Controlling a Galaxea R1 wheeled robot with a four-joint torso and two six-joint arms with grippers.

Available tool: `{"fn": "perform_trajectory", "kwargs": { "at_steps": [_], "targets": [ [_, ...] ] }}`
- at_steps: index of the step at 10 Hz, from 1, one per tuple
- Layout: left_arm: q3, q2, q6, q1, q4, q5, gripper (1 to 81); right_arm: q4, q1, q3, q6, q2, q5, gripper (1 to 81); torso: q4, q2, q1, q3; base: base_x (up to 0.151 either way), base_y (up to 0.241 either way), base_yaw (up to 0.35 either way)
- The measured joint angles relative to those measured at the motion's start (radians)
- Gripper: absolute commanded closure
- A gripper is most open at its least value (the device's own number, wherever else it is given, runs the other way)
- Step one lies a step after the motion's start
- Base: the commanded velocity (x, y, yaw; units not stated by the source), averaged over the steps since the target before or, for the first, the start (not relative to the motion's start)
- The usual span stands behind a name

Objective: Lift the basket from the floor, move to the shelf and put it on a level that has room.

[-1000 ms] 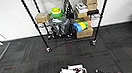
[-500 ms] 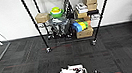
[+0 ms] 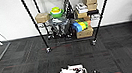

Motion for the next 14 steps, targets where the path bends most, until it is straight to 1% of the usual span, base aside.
{"fn": "perform_trajectory", "kwargs": {
  "at_steps": [1,2,3,11,14],
  "targets": [
    [0.003,-0.004,0.0,0.0,0.0,0.0,1.0,0.001,0.0,0.0,0.005,-0.001,0.001,81.1,0.0,0.0,0.0,0.0,0.0,0.0,0.0],
    [0.009,-0.007,-0.006,0.0,-0.003,0.0,81.1,-0.003,-0.001,0.0,-0.013,-0.005,0.001,81.1,0.0,0.0,0.0,0.0,0.0,0.0,0.0],
    [0.011,-0.007,0.009,0.0,-0.002,-0.003,81.1,-0.003,-0.003,0.0,-0.013,-0.006,0.003,81.1,0.0,0.0,0.0,0.0,0.0,0.0,0.0],
    [0.023,-0.008,0.007,0.0,-0.001,-0.004,81.1,0.0,-0.003,0.006,-0.013,-0.012,0.003,81.1,0.0,0.0,0.0,0.0,0.0,0.0,0.0],
    [0.139,-0.059,0.006,0.001,0.001,-0.008,81.1,0.003,-0.02,0.101,-0.012,-0.068,0.027,81.1,0.0,0.0,0.0,0.0,0.0,0.0,0.0]
  ]
}}
